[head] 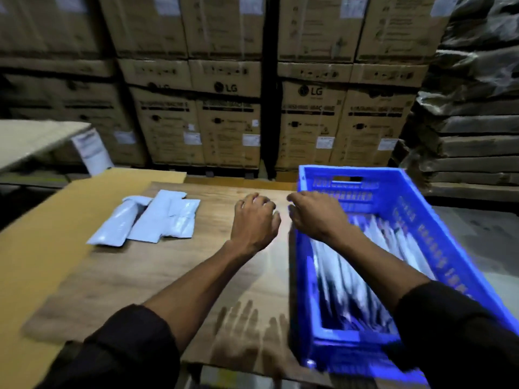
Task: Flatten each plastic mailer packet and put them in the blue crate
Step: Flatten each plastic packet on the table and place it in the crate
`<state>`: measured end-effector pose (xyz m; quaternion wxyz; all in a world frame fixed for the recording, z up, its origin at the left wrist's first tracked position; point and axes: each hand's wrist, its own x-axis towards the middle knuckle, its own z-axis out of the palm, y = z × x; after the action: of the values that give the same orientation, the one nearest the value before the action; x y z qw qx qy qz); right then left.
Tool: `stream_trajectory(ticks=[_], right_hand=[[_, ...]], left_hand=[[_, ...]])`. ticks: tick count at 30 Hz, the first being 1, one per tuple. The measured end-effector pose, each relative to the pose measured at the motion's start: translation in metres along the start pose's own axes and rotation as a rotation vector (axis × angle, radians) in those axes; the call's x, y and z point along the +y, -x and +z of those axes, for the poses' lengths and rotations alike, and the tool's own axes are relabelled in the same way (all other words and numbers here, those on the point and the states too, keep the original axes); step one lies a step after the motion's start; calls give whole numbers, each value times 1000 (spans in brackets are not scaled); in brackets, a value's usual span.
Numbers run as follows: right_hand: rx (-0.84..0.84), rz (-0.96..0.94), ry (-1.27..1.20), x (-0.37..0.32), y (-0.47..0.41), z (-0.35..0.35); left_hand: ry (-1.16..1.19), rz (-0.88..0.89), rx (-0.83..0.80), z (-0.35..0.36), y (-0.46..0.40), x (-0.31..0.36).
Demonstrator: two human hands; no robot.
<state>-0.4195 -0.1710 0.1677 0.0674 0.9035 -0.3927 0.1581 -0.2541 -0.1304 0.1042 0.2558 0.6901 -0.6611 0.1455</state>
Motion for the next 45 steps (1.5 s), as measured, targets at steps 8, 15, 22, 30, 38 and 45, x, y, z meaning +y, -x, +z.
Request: stream_trajectory(ticks=[8,15,22,30,38,45], right_hand=[[-217,-162,-70,-120,-47,84],[-303,-157,-103,-180,-38,161],[-412,10,-143,-197,-37,187],[-554,129,-161,-192,-34,192],[-407,175,-216,-189,-29,182],[-274,107,-201,-194,19,194]], left_hand=[[-157,-342,-235,4,94,-162],[-117,-336,-450,27,103,-246],[-32,-375,-511,78,73,-293],[-78,-196,-580,104,72,-310],[346,27,-324,84,112,-288],[568,96,-224,56,151,-251]])
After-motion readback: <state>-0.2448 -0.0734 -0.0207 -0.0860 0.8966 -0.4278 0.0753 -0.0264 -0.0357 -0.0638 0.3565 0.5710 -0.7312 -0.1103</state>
